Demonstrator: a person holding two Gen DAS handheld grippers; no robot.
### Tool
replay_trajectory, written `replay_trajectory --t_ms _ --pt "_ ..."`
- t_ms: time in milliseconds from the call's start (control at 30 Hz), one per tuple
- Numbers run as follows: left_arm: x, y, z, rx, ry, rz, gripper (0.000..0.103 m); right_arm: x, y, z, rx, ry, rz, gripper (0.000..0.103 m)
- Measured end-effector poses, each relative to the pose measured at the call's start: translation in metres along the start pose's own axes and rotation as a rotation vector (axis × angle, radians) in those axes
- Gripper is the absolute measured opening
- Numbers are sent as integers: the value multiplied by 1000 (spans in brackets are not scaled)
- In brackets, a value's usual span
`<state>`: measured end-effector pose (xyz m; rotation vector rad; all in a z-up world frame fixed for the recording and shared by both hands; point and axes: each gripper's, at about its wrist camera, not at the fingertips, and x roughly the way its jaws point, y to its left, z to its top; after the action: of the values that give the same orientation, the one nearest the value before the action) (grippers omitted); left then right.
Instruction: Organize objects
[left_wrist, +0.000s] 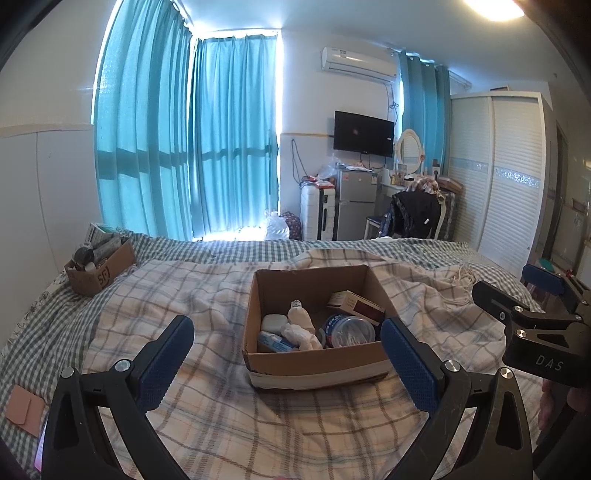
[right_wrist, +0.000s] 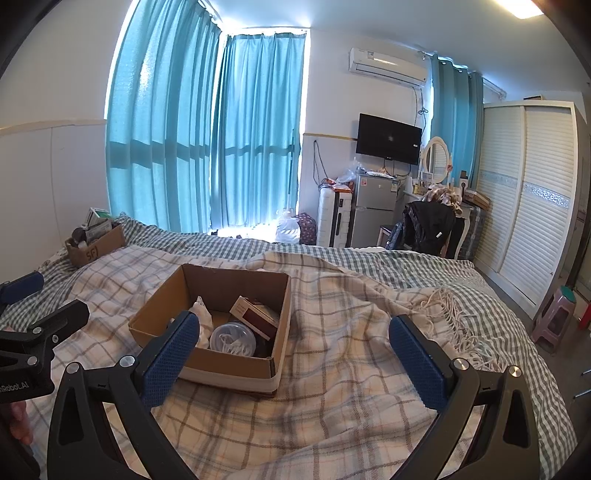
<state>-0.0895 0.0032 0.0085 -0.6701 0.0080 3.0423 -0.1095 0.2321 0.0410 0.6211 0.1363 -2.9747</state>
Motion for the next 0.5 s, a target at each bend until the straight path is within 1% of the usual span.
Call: replay_trajectory --t_ms 233,500 --pt "-1 1 0 5 -11 24 103 0 0 -2 -1 3 -1 103" --pt "0 1 -1 10 -7 27 103 2 0 -3 -2 9 -2 103"
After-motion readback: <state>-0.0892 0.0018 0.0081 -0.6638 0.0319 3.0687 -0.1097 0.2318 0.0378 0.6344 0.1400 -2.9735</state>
